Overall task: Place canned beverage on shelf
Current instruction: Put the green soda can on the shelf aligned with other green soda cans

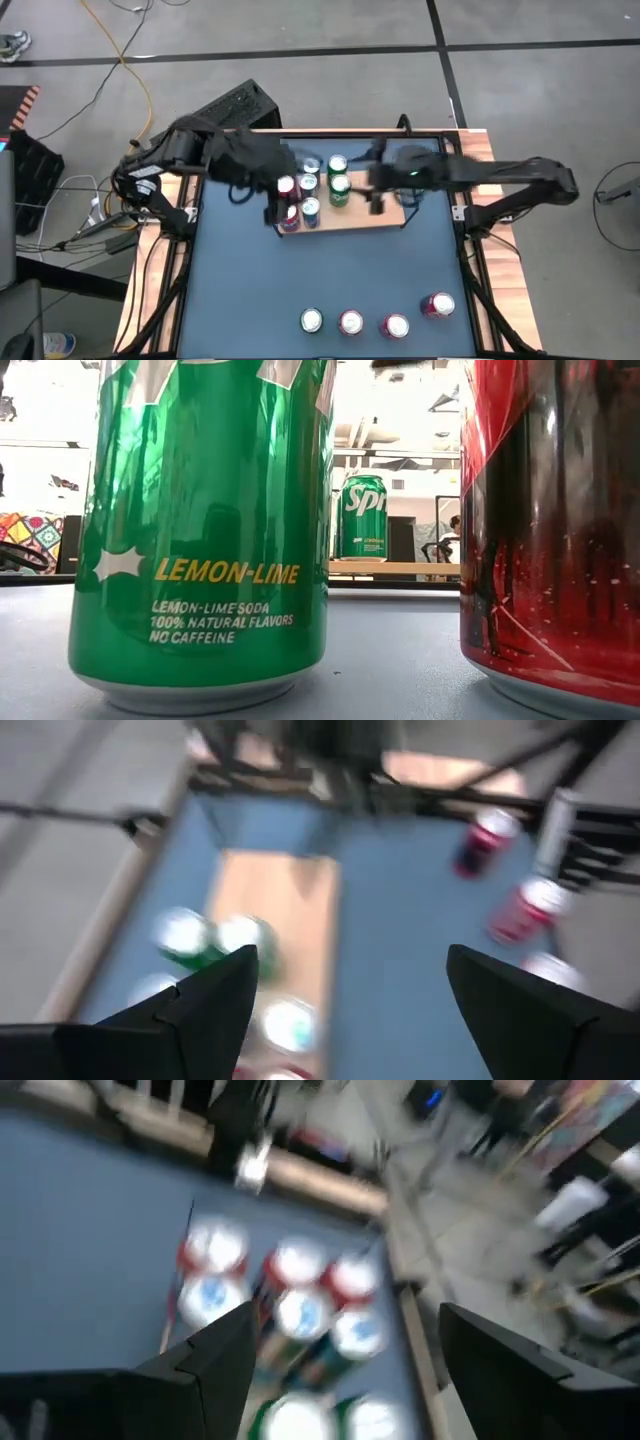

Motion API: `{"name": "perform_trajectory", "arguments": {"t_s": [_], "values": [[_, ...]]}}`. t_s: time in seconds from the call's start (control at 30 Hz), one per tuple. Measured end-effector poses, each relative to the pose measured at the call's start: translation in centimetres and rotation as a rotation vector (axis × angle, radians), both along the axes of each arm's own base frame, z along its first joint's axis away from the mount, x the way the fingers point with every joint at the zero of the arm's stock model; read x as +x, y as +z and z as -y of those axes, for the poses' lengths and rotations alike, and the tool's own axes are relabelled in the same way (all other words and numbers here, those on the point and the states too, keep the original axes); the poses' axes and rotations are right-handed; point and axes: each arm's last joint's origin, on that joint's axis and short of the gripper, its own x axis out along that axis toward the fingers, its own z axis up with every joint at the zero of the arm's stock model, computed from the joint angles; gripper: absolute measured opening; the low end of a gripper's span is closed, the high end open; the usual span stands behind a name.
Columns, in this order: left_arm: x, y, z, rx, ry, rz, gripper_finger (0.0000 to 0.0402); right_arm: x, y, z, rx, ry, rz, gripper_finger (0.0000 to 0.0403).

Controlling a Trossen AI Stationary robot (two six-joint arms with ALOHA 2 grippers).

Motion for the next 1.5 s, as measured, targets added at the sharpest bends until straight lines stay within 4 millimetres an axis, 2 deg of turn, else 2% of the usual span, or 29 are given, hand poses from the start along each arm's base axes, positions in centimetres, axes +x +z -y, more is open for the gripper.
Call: {"name": "perform_trajectory", "arguments": {"t_s": [0.17,0.27,0.37,0.53,0.7,0.83,0.97,1.2,1.33,1.5], "values": [[0.2,-2.3,4.1,-0.126,0.015,-0.092,0.0309,-5.6,7.8,-0.9,-0.037,-0.067,0.184,0.0303],[0.4,-3.7,6.7,-0.169,0.050,-0.106,0.0309,-8.6,10.5,-0.7,-0.051,-0.135,0.264,0.0303],[0.7,-5.4,9.4,-0.212,0.067,-0.104,0.0309,-10.7,11.6,-0.3,-0.064,-0.210,0.298,0.0303],[1.0,-8.1,12.7,-0.279,0.098,-0.088,0.0309,-12.2,11.6,0.3,-0.066,-0.281,0.281,0.0303],[1.5,-10.8,15.0,-0.315,0.065,-0.072,0.0309,-11.9,10.7,0.5,-0.046,-0.296,0.208,0.0303],[1.6,-12.8,15.8,-0.300,0.081,-0.091,0.0309,-11.4,10.1,0.5,-0.022,-0.302,0.164,0.0303],[2.8,-14.8,16.7,-0.250,0.094,-0.126,0.0309,-11.0,9.6,0.5,0.006,-0.311,0.130,0.0303],[5.9,-19.2,19.0,-0.231,-0.002,-0.200,0.0309,-10.9,9.4,0.5,0.021,-0.313,0.114,0.0303],[6.3,-20.3,19.7,-0.251,0.001,-0.221,0.0309,-10.9,9.3,0.5,0.031,-0.316,0.104,0.0303],[6.3,-20.2,20.4,-0.272,-0.017,-0.194,0.0309,-11.0,9.3,0.5,0.033,-0.317,0.105,0.0303]]}}
